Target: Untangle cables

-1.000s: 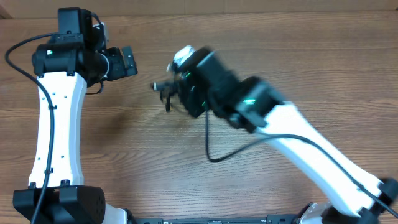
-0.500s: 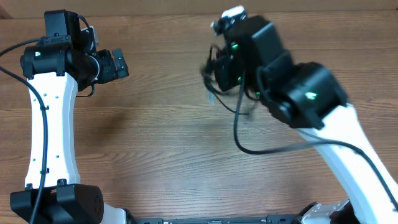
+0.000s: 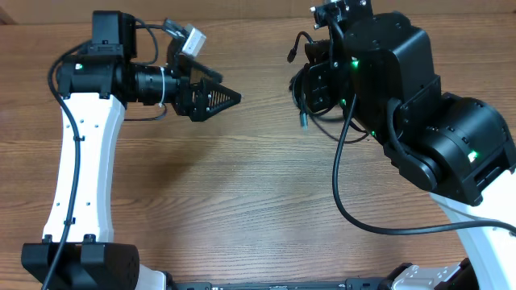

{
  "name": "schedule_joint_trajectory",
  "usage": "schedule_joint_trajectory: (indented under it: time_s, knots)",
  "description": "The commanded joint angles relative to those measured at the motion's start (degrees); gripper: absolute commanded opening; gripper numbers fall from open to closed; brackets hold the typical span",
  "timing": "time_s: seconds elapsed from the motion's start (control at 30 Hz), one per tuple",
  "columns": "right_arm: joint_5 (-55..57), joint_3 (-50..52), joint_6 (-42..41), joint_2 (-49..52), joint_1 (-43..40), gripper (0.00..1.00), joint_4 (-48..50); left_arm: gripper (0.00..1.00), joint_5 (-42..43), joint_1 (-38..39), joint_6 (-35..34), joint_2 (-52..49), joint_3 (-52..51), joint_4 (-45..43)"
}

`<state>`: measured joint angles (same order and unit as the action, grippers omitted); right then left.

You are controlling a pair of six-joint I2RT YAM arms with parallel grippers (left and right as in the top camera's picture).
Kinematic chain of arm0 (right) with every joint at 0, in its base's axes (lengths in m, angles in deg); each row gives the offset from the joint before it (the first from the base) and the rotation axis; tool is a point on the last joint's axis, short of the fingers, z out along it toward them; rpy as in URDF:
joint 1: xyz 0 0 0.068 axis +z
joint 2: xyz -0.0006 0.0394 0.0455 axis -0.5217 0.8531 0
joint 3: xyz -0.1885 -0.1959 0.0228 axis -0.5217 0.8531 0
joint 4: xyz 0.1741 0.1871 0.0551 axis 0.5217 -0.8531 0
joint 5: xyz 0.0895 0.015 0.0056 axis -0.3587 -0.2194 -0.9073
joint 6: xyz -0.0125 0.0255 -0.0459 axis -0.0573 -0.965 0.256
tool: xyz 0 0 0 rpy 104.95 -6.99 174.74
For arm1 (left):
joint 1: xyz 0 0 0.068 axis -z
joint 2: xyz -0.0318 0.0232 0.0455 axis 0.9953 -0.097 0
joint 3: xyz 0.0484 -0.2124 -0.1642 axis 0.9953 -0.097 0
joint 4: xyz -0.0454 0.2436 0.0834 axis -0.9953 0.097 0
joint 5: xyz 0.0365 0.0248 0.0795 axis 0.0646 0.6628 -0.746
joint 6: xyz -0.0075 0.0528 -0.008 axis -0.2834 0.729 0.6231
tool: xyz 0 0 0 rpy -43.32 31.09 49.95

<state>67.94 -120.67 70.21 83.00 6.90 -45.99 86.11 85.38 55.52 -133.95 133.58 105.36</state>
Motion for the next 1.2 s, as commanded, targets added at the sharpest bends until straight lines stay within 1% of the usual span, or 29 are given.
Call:
schedule_joint_trajectory:
  time_s: [0.0, 0.1, 0.17, 0.4, 0.5, 0.63, 0.67, 0.7, 0.73, 0.83, 0.93, 0.97, 1.0, 1.07, 1.13, 1.17]
  knots:
    - [2.0, -0.7, -0.2, -0.7, 0.1, 0.04, 0.4, 1.00, 9.0, 1.8, 9.5, 0.3, 1.0, 0.1]
    - [5.4, -1.8, -0.2, -1.3, 0.1, 0.04, 1.6, 1.00, 9.1, 4.7, 10.5, 0.3, 1.0, -0.1]
    - [5.5, -3.2, -0.2, -1.8, 0.1, 0.04, 2.6, 1.00, 9.1, 6.6, 10.5, 0.3, 1.0, -0.9]
    - [5.5, -4.2, -0.3, -3.8, 0.1, 0.04, 1.9, 1.00, 9.2, 12.5, 10.4, 0.3, 1.0, -6.1]
    - [5.5, -4.2, -0.2, -4.7, 0.1, 0.04, 1.7, 1.00, 9.0, 16.7, 10.4, 0.3, 1.0, -10.0]
    - [5.5, -4.2, -0.2, -5.4, 0.1, 0.04, 1.7, 0.99, 9.0, 17.9, 10.2, 0.3, 1.0, -12.2]
    - [5.5, -4.2, -0.3, -5.7, 0.2, 0.04, 1.6, 0.94, 9.2, 17.9, 10.2, 0.3, 1.0, -12.5]
    - [5.5, -4.2, -0.3, -5.9, 0.2, 0.04, 1.6, 0.63, 9.2, 17.9, 10.2, 0.3, 1.0, -12.7]
    - [5.5, -4.2, -0.3, -6.2, 0.2, 0.04, 1.6, 0.05, 9.4, 17.9, 10.2, 0.3, 1.0, -12.9]
    - [5.5, -4.2, -0.3, -7.0, 0.2, 0.04, 0.3, 0.04, 11.3, 17.7, 9.5, 0.3, 1.0, -13.4]
    - [5.5, -4.2, -0.3, -7.1, 0.1, 0.04, -1.6, 0.04, 15.7, 15.8, 3.3, 0.3, 1.0, -18.2]
    - [5.5, -4.2, -0.5, -7.0, 0.2, 0.04, -1.9, 0.04, 16.0, 14.8, -1.5, 0.3, 1.0, -21.5]
    - [5.5, -4.2, -0.5, -7.1, 0.2, 0.04, -2.0, 0.04, 15.2, 14.0, -7.8, 0.3, 1.0, -25.0]
    - [5.5, -4.2, -0.5, -6.8, 0.1, 0.04, -3.1, 0.04, 9.4, 12.3, -21.3, 0.4, 1.0, -29.9]
    - [5.5, -4.1, -0.5, -5.9, -0.2, 0.04, -4.9, 0.04, 4.5, 9.6, -28.0, 0.8, 1.1, -30.4]
    - [5.5, -4.1, -0.7, -5.3, -0.7, 0.04, -5.7, 0.04, 4.4, 8.3, -28.8, 1.1, 1.1, -30.1]
